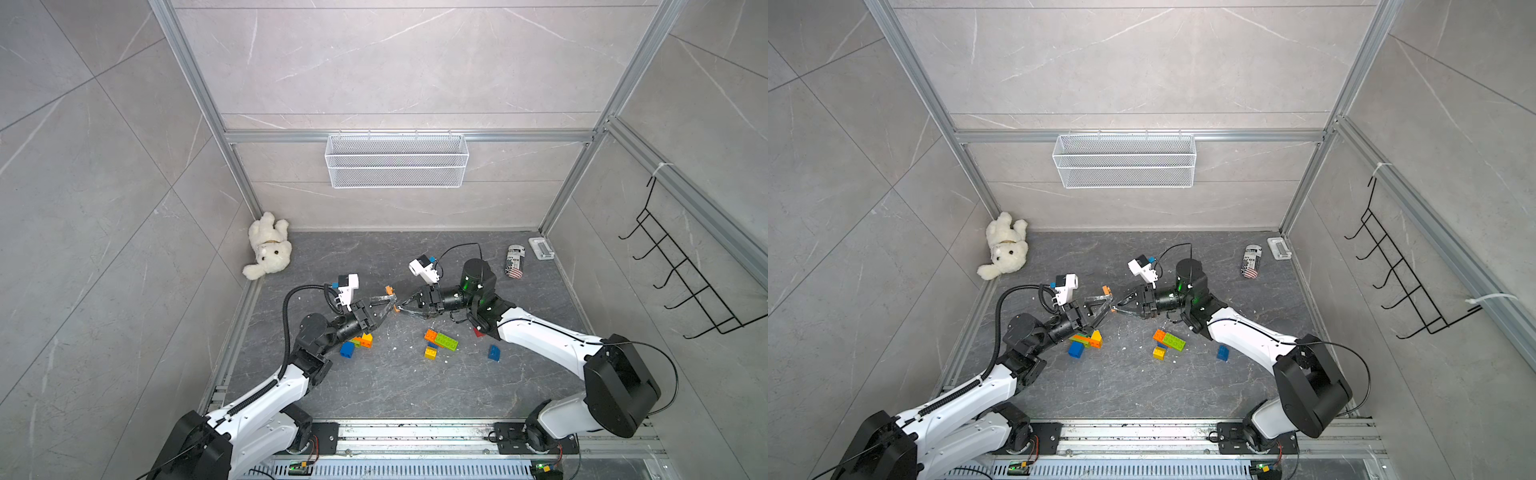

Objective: Assemble a fork with lego
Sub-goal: Assemble the lego brick with the lego brick.

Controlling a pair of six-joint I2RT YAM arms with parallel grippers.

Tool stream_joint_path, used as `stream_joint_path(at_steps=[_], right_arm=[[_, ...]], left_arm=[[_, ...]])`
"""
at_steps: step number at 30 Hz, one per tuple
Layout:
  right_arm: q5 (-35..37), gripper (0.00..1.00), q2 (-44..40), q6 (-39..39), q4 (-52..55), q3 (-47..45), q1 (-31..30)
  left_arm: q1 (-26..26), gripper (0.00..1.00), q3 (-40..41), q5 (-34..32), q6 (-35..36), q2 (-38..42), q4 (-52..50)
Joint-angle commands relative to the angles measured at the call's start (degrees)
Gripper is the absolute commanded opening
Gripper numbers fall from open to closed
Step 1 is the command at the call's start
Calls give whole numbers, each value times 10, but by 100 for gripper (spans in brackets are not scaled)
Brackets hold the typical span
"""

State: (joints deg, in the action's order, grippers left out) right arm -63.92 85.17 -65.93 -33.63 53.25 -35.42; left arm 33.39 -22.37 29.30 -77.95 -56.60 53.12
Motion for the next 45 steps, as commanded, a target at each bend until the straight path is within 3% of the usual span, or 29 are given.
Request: stream_joint_path(at_steps=[1,10,13,14,15,22,26,28,31,33,38,45], right_arm=[[-11,41,6,11,-2,18,2],[-11,38,5,40,48,25,3],[-12,35,3,68,95,35,4],[-11,25,2,82,120,43,5],[-11,22,0,105,143,48,5],[-6,22,-14,252,347,99,13],[18,22,-23,362,517,145,35],[56,22,-25,443,642,182,52],[170,23,-6,579,820,264,61],[246,23,11,638,884,301,61],[383,23,44,737,953,348,60],[464,23,68,801,944,322,50]], left_arm=[[-1,11,-2,21,-9,-2,36],[-1,14,-10,32,-7,-9,25],[-1,27,-11,36,-5,-7,20],[-1,34,-11,35,-3,-5,17],[-1,39,-13,35,0,-4,12],[-13,62,-36,48,21,1,-21],[-68,81,-34,54,18,42,-70],[-102,82,-38,58,40,91,-144],[-136,82,-56,60,96,150,-297],[-148,82,-43,63,103,161,-319],[-152,81,3,67,104,128,-300],[-149,79,-2,67,140,30,-290]])
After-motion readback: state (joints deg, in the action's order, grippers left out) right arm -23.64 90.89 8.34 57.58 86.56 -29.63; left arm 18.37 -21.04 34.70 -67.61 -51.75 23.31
